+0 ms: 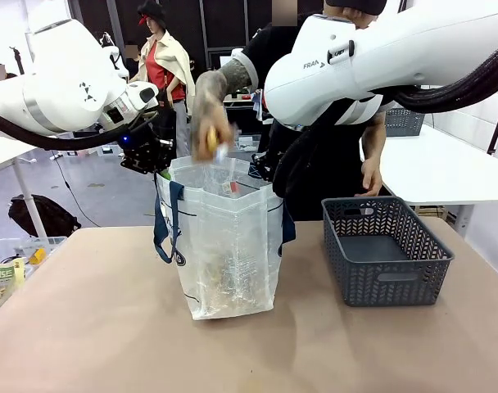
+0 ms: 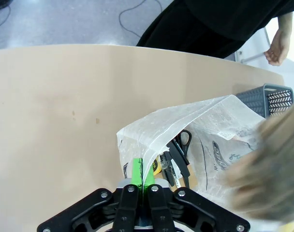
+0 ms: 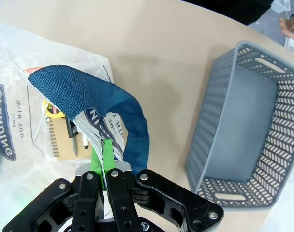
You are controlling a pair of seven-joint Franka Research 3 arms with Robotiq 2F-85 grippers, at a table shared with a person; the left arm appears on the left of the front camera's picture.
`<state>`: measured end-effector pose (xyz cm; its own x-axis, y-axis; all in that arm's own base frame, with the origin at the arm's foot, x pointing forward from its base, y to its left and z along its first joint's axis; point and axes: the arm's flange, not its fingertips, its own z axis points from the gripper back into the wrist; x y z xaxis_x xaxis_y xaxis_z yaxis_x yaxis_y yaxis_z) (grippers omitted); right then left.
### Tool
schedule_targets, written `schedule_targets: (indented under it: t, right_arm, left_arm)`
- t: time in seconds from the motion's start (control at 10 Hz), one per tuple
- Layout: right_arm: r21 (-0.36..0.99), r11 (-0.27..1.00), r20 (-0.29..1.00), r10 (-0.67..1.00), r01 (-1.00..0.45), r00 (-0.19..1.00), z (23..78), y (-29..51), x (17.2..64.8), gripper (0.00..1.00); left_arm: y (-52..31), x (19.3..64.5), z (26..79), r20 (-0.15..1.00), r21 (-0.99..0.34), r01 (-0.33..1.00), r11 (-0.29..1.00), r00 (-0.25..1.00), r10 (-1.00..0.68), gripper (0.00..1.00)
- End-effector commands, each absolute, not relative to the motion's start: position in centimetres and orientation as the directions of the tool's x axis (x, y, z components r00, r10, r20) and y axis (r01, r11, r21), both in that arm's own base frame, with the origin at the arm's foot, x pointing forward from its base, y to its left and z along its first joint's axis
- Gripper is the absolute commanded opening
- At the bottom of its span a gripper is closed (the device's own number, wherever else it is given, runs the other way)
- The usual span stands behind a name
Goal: Transfer purchased items from the store into the shopping bag.
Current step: Move the Reusable shopping bag to the right side of the table.
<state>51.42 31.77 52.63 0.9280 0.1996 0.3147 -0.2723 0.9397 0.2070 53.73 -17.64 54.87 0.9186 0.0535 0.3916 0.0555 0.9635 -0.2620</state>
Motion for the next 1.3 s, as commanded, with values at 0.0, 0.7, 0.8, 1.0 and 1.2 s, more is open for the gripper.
schedule_targets:
  t: [0.0,0.7,0.8,1.0,1.2]
  right_arm:
    - [0.221,0.94,0.313,0.184,-0.26,0.932,52.49,31.41,51.1,0.0]
    - [0.221,0.94,0.313,0.184,-0.26,0.932,52.49,31.41,51.1,0.0]
    - [0.221,0.94,0.313,0.184,-0.26,0.932,52.49,31.41,51.1,0.0]
    - [0.221,0.94,0.313,0.184,-0.26,0.932,52.49,31.41,51.1,0.0]
    - [0.207,0.94,0.314,0.2,-0.272,0.928,52.6,31.77,51.42,0.0]
  left_arm:
    - [-17.36,53.35,55.1,0.397,-0.267,0.04,0.963,0.915,0.072,0.0]
    - [-17.36,53.35,55.1,0.397,-0.267,0.04,0.963,0.915,0.072,0.0]
    - [-17.36,53.35,55.1,0.397,-0.267,0.04,0.963,0.915,0.072,0.0]
    - [-17.36,53.35,55.1,0.397,-0.267,0.04,0.963,0.915,0.072,0.0]
    - [-18.28,53.89,54.67,0.39,-0.271,0.083,0.959,0.92,0.031,0.0]
